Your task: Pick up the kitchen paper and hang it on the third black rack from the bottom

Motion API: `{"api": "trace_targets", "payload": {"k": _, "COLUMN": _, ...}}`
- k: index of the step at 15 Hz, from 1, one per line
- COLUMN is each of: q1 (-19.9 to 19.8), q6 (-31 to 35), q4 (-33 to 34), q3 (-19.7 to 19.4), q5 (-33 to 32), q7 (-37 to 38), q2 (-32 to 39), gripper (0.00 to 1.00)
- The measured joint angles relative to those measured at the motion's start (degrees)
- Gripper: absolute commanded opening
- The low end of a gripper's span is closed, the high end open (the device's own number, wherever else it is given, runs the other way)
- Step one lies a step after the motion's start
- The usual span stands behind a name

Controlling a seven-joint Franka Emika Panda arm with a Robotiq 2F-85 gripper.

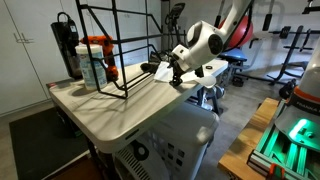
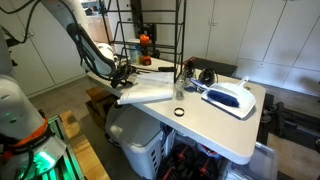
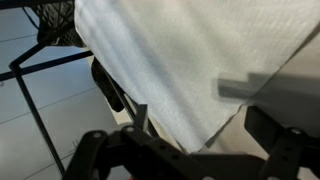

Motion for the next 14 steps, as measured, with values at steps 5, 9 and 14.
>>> {"api": "trace_targets", "payload": {"k": 5, "q1": 0.19, "q6": -9.43, "q4": 0.67, "q3": 0.95, "q5": -3.45, "q7": 3.58, "q2": 2.75, "gripper": 1.00}}
{"api": "trace_targets", "payload": {"k": 9, "q1": 0.17, "q6": -10.76, "q4": 1.38, "q3": 0.96, "q5": -3.45, "q7": 4.38, "q2": 3.55, "gripper": 1.00}}
{"api": "trace_targets", "payload": {"k": 14, "q1": -0.28, "q6": -9.05, "q4": 2.18, "q3": 0.89, "q5": -2.79, "q7": 4.48, "q2": 3.96, "gripper": 0.58}}
